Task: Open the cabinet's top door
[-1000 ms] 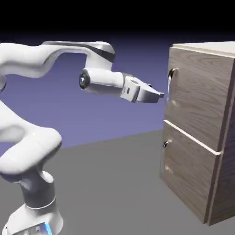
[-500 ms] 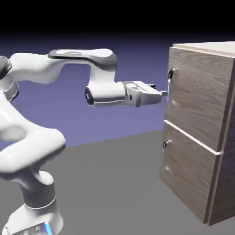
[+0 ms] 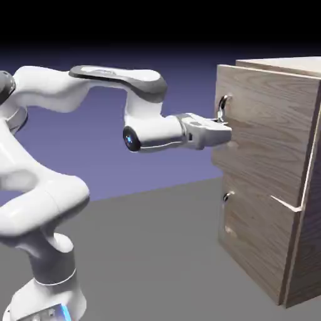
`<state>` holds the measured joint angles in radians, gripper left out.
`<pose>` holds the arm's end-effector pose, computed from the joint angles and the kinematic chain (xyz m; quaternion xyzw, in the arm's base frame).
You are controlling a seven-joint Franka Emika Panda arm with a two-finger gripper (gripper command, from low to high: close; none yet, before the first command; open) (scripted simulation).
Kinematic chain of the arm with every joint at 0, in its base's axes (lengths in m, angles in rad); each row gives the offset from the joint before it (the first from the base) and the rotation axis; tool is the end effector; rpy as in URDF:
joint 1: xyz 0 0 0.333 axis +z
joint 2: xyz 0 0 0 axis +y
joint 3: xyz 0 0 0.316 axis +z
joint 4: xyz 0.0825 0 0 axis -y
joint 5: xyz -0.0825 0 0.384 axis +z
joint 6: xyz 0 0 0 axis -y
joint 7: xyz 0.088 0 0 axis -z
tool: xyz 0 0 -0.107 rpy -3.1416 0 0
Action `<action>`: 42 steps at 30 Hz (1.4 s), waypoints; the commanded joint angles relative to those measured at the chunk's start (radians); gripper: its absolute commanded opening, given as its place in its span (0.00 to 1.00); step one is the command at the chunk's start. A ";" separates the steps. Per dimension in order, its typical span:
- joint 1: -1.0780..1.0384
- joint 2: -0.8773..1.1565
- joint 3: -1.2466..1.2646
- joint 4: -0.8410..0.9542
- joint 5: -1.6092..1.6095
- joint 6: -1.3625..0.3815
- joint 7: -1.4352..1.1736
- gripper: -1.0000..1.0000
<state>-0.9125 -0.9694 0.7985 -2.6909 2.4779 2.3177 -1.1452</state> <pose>0.3803 -0.0137 0.4919 -0.6781 0.2014 -0.6215 0.3365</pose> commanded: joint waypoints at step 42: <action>-0.130 0.967 -0.877 0.646 -1.432 -1.523 -0.331 0.00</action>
<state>-1.0368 -0.0022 -0.0799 -2.0451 1.0448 0.7939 -1.4768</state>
